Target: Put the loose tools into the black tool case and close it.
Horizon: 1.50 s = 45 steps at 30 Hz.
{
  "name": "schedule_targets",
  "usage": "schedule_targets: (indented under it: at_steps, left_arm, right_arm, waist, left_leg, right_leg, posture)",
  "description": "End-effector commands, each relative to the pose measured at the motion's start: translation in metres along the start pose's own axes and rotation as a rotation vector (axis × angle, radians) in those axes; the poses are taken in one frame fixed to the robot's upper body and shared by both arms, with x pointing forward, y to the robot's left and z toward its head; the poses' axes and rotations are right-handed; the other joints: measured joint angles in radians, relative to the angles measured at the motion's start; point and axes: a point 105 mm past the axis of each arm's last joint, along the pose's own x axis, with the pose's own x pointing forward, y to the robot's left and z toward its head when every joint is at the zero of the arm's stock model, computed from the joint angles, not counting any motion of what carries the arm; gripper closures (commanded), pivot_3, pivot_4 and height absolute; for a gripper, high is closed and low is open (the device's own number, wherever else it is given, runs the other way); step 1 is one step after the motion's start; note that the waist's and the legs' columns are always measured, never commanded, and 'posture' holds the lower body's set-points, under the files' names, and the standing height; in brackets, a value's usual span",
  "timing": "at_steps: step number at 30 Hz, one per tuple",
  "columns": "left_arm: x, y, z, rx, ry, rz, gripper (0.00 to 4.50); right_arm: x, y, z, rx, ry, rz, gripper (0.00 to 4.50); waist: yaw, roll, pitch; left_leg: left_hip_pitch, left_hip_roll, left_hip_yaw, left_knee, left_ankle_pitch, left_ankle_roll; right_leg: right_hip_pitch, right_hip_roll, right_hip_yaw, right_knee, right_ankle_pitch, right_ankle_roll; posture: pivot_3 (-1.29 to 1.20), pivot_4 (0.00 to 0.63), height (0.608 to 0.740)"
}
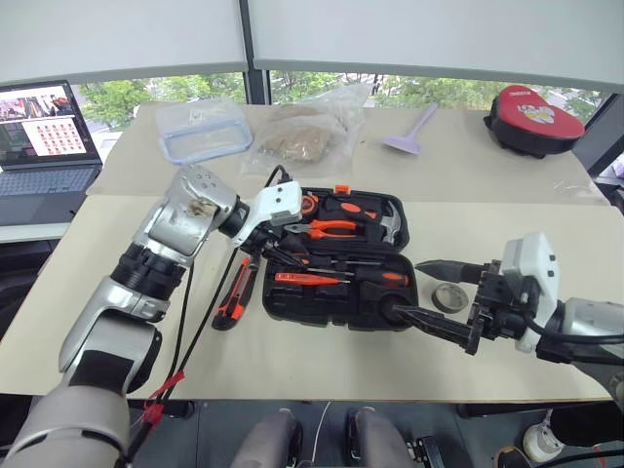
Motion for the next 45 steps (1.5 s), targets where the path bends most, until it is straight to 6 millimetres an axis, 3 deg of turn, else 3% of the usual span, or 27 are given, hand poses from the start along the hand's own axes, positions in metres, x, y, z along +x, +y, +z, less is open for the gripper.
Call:
schedule_targets:
  at_steps: [1, 8, 15, 25, 28, 32, 36, 40, 45]
  left_arm:
    - [0.004, 0.002, 0.002, 0.045, -0.117, 0.081, 4.45]
    - [0.017, 0.007, -0.003, 0.027, -0.174, 0.177, 4.45]
    - [0.028, -0.001, -0.01, 0.036, -0.159, 0.136, 4.45]
    - [0.044, -0.009, -0.051, 0.033, -0.009, 0.115, 4.45]
    - [0.04, -0.004, -0.049, 0.019, -0.025, 0.143, 4.45]
    - [0.022, -0.005, -0.036, 0.031, -0.086, 0.17, 4.45]
    - [-0.021, -0.01, -0.012, -0.018, -0.207, 0.253, 4.45]
    - [-0.074, -0.021, -0.017, -0.173, -0.232, 0.434, 3.29]
    - [-0.113, -0.054, -0.07, -0.373, -0.051, 0.65, 1.43]
  right_arm:
    - [-0.002, -0.002, 0.009, -0.045, -0.02, -0.003, 0.0]
    - [-0.003, -0.004, 0.009, -0.038, -0.012, -0.003, 0.0]
    - [-0.002, -0.004, 0.007, -0.028, -0.014, -0.002, 0.0]
    - [-0.001, -0.006, 0.007, -0.019, -0.02, -0.014, 0.0]
    - [0.0, -0.006, 0.006, -0.018, -0.02, -0.013, 0.0]
    - [0.002, -0.006, 0.007, -0.019, -0.023, -0.009, 0.0]
    - [0.004, -0.009, 0.008, -0.027, -0.019, 0.008, 0.0]
    - [0.006, -0.009, 0.011, -0.01, -0.021, 0.069, 0.0]
    - [0.012, -0.002, 0.013, -0.02, -0.002, 0.19, 0.0]
  waist:
    - [0.001, 0.0, 0.0]
    - [0.005, 0.0, 0.0]
    - [0.003, 0.0, 0.0]
    - [0.003, 0.0, 0.0]
    - [0.003, 0.001, -0.001]
    - [0.002, 0.001, -0.001]
    - [-0.009, 0.001, -0.001]
    - [-0.019, 0.001, -0.001]
    - [-0.03, 0.002, -0.001]
  left_leg:
    - [0.0, 0.0, 0.0, 0.0, 0.0, 0.0]
    - [0.0, 0.0, 0.0, 0.001, 0.0, 0.0]
    - [0.0, 0.0, 0.0, 0.0, 0.0, 0.0]
    - [0.0, 0.0, 0.0, 0.0, 0.0, 0.0]
    - [0.002, 0.0, 0.0, 0.0, 0.0, 0.0]
    - [0.002, 0.0, 0.0, 0.0, 0.0, 0.0]
    - [0.001, 0.001, 0.0, 0.0, 0.0, 0.0]
    - [0.001, 0.001, 0.0, 0.0, 0.0, 0.0]
    - [0.006, 0.001, 0.001, -0.007, 0.0, 0.0]
  right_leg:
    - [0.0, 0.0, 0.0, 0.0, 0.0, 0.0]
    - [0.0, 0.0, 0.0, 0.0, 0.0, 0.0]
    - [0.0, 0.0, 0.0, 0.0, 0.0, 0.0]
    - [0.001, -0.001, 0.0, 0.0, 0.0, 0.0]
    - [0.002, -0.001, 0.0, 0.0, 0.0, 0.0]
    - [0.002, -0.001, 0.001, 0.0, 0.0, 0.0]
    - [0.0, 0.0, 0.001, 0.001, 0.0, 0.0]
    - [0.0, 0.0, 0.001, 0.002, 0.0, 0.0]
    - [0.002, 0.0, 0.002, -0.001, 0.0, 0.0]
  posture:
    - [0.0, 0.15, 0.722]
    - [0.0, 0.15, 0.722]
    - [0.0, 0.15, 0.722]
    - [0.0, 0.15, 0.722]
    - [0.0, 0.15, 0.722]
    - [0.0, 0.15, 0.722]
    - [0.0, 0.15, 0.722]
    - [0.0, 0.15, 0.722]
    - [0.0, 0.15, 0.722]
